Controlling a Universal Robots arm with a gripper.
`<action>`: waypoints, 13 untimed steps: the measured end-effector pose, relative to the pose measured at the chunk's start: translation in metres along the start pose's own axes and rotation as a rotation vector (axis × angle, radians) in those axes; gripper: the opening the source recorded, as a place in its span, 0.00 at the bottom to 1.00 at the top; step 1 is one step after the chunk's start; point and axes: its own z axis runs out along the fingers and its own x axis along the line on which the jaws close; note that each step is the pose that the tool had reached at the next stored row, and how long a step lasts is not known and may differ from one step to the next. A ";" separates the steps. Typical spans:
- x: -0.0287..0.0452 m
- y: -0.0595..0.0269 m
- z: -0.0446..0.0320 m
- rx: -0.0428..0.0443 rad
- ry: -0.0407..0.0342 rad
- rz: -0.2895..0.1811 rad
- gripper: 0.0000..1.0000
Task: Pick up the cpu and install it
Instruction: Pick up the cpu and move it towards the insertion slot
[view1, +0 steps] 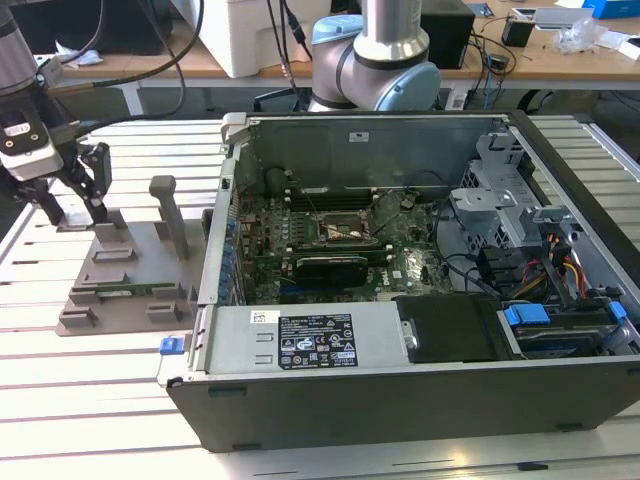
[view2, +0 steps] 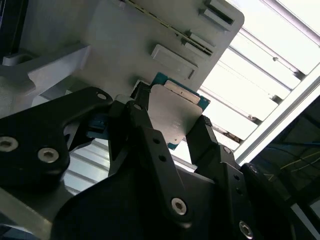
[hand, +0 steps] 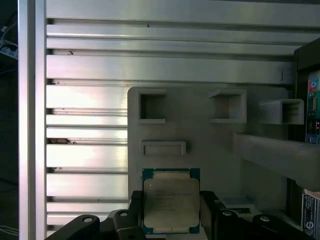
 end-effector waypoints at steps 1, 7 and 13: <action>-0.0001 -0.0001 -0.0020 0.0000 0.0000 0.000 0.54; -0.0003 -0.0003 -0.0113 -0.0001 0.0000 0.000 0.54; -0.0006 -0.0006 -0.0203 0.0000 0.0000 0.000 0.54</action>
